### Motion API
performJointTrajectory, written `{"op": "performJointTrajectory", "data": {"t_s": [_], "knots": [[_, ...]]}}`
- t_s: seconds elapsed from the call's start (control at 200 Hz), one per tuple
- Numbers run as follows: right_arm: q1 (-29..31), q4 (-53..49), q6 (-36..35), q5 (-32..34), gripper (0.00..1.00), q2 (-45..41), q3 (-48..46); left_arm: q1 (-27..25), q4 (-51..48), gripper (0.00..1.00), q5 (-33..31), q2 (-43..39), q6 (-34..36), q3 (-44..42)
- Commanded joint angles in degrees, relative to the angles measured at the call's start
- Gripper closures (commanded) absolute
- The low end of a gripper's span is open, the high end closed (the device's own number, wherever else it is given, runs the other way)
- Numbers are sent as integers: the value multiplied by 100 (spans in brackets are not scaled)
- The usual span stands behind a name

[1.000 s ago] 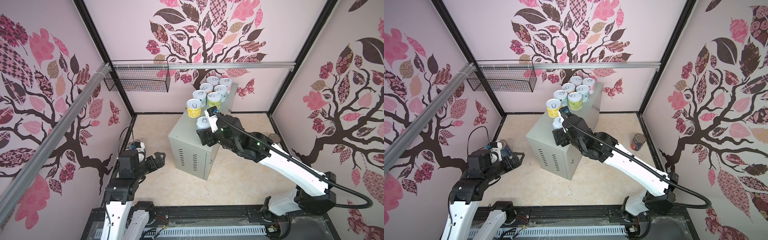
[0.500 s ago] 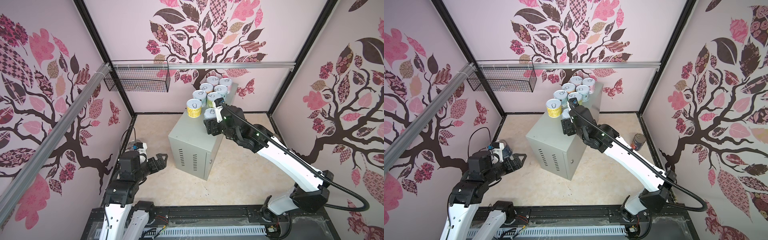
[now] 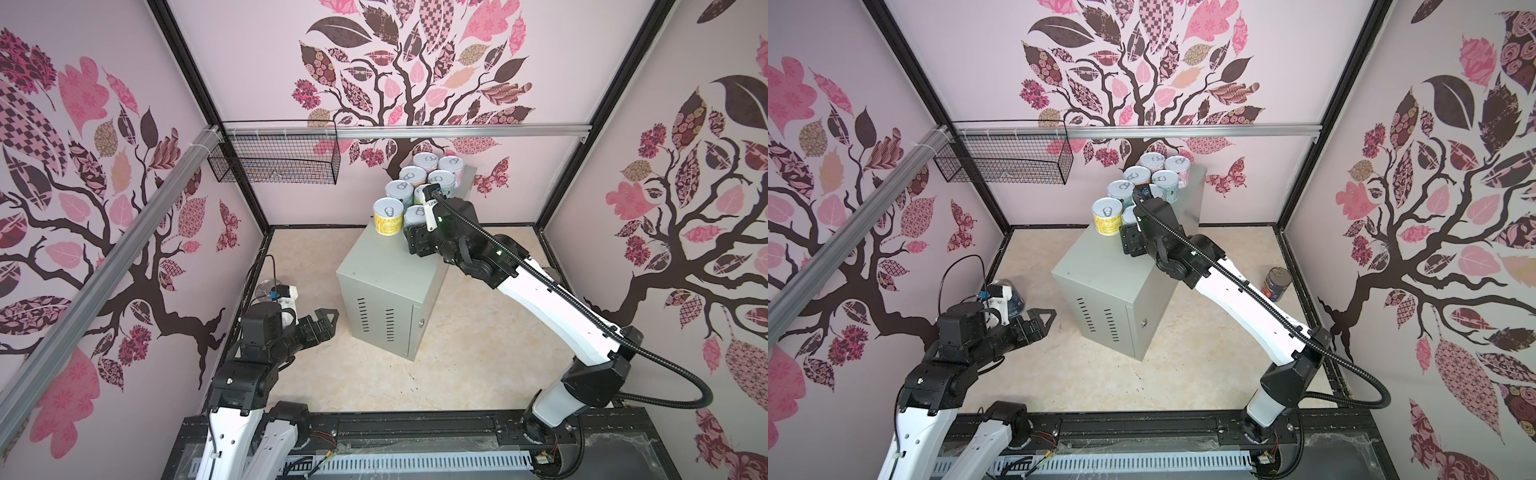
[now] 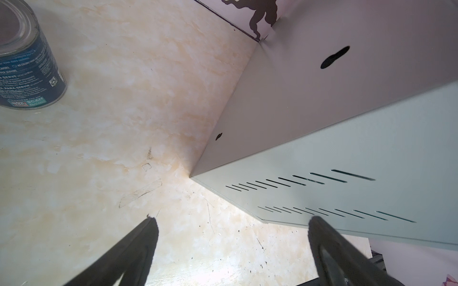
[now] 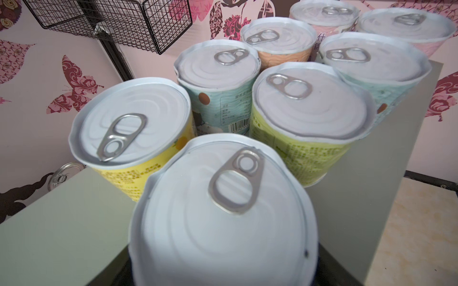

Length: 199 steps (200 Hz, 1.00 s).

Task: Place and organize the canned foods onto the counter
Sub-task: 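Slide the light-blue can with the right gripper against the grouped cans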

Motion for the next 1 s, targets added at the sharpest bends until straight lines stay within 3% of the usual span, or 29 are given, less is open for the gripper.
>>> {"op": "performJointTrajectory", "data": {"t_s": [0.0, 0.25, 0.48, 0.99], "knots": [[-52, -309, -4, -112, 25, 295, 226, -47, 156, 2, 46, -75, 18, -146], [-148, -386, -28, -105, 24, 409, 373, -93, 155, 2, 43, -88, 16, -150], [-156, -393, -10, -83, 12, 337, 274, -105, 152, 2, 24, -96, 10, -150], [-156, -395, -12, -139, 3, -12, 202, -62, 91, 2, -134, -16, -6, -126]]}}
